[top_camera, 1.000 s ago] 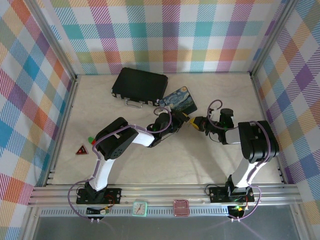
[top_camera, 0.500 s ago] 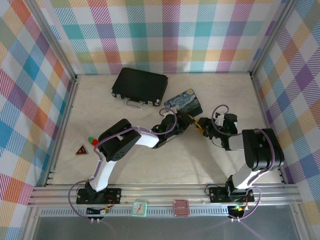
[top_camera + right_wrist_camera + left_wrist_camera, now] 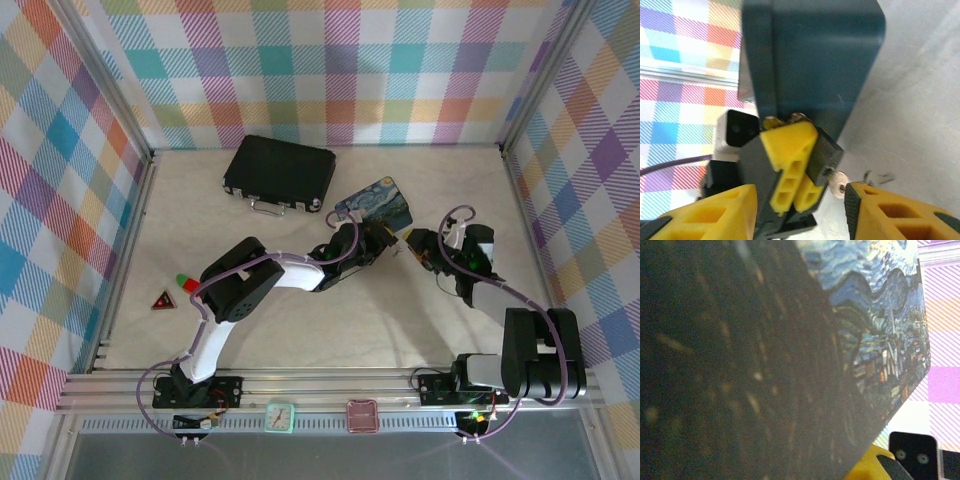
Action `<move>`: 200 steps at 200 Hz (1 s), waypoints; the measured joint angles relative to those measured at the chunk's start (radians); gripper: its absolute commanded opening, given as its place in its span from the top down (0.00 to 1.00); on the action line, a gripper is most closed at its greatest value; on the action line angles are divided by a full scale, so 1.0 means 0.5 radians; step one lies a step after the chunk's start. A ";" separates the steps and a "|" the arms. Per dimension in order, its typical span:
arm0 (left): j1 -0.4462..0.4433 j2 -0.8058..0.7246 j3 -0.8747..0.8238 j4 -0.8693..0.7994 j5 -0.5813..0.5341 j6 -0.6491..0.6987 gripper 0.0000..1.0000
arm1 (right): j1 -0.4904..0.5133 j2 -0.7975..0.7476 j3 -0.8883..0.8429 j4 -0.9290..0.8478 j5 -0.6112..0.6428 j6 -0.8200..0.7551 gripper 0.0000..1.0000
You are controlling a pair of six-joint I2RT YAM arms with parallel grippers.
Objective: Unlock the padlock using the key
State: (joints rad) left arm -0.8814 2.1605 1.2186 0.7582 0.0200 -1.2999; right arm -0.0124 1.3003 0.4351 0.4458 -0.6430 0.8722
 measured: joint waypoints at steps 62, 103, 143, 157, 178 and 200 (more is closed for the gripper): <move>0.014 0.013 0.003 -0.009 0.030 0.028 1.00 | -0.016 0.391 0.002 0.227 -0.240 -0.002 0.71; 0.031 0.014 0.003 0.001 0.018 0.025 1.00 | -0.018 0.499 0.000 0.439 -0.304 0.080 0.61; 0.024 0.014 -0.024 0.008 0.056 0.012 1.00 | -0.011 0.495 -0.034 0.472 -0.231 0.051 0.58; 0.021 0.014 -0.024 0.007 0.082 0.014 1.00 | -0.010 0.452 -0.034 0.415 -0.178 -0.005 0.58; 0.018 0.014 -0.024 0.008 0.122 0.018 1.00 | -0.010 0.361 -0.031 0.314 -0.127 -0.120 0.59; 0.018 0.014 -0.024 0.009 0.159 0.018 1.00 | -0.010 0.309 -0.025 0.255 -0.111 -0.229 0.59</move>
State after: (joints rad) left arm -0.8722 2.1674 1.2068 0.7628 0.0994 -1.2907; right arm -0.0174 1.4548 0.4225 0.5732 -0.6983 0.7578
